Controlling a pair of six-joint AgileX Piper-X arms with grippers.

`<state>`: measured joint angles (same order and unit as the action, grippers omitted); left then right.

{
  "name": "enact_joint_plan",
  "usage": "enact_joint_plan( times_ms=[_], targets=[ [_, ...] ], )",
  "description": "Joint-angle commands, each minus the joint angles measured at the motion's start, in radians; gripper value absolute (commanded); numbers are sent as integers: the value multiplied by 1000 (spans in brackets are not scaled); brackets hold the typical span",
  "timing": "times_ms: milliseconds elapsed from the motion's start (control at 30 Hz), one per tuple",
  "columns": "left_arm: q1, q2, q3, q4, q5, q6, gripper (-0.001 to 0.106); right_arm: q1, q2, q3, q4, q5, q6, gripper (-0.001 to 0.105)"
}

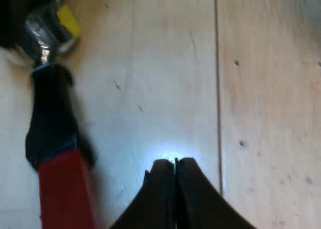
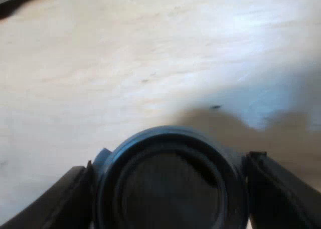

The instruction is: Put the handle in the coffee machine

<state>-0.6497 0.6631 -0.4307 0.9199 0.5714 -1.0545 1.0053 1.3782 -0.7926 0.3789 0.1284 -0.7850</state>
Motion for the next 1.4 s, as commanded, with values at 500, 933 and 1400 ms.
enact_joint_plan(
  times_ms=[500,933,1400],
  targets=[
    [-2,-7,-35,71,1,-2,0,-5,-10,-1,45,89,-2,0],
    [91,-7,-92,93,-40,-22,63,-5,-125,-2,73,66,-93,9],
    [231,-7,-238,115,63,-164,64,-5,-246,-14,118,77,-125,83]
  ],
)
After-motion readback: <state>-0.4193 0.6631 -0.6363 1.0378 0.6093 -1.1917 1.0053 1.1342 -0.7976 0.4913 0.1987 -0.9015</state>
